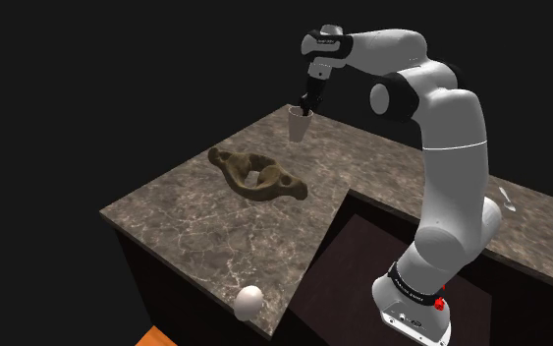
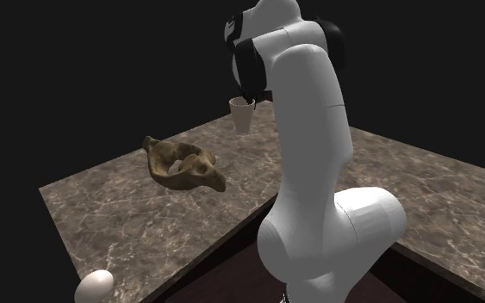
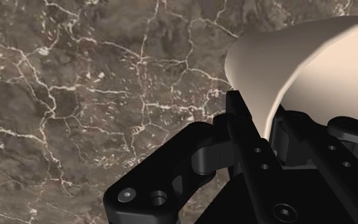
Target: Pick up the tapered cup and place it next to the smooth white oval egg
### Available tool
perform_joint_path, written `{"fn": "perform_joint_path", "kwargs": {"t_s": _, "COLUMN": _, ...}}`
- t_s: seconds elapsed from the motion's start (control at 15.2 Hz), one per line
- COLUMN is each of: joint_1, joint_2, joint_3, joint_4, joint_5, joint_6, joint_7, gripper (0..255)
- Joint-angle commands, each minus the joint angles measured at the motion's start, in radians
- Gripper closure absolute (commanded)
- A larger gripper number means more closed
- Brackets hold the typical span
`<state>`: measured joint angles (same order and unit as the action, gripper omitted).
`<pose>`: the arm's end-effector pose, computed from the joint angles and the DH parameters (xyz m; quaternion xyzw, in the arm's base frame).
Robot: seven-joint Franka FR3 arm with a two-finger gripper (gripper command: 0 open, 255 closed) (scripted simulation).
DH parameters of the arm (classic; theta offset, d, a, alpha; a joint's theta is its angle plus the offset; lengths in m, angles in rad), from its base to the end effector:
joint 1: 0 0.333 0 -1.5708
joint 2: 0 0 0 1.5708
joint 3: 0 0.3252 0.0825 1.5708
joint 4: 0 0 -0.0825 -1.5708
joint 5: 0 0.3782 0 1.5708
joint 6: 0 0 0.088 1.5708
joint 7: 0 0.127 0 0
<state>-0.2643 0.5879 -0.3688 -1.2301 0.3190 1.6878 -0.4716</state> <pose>0.6222 -0.3366 0.4267 -0.9939 0.0827 0.0112 0.0720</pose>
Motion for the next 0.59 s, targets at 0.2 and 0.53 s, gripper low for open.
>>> {"fn": "perform_joint_path", "kwargs": {"t_s": 0.2, "joint_1": -0.009, "joint_2": -0.003, "joint_3": -0.002, "joint_4": 0.064, "joint_5": -0.003, "joint_6": -0.066, "joint_7": 0.011, "gripper": 255}}
{"fn": "perform_joint_path", "kwargs": {"t_s": 0.53, "joint_1": -0.023, "joint_2": 0.007, "joint_3": -0.001, "joint_4": 0.150, "joint_5": -0.002, "joint_6": -0.139, "joint_7": 0.023, "gripper": 255}}
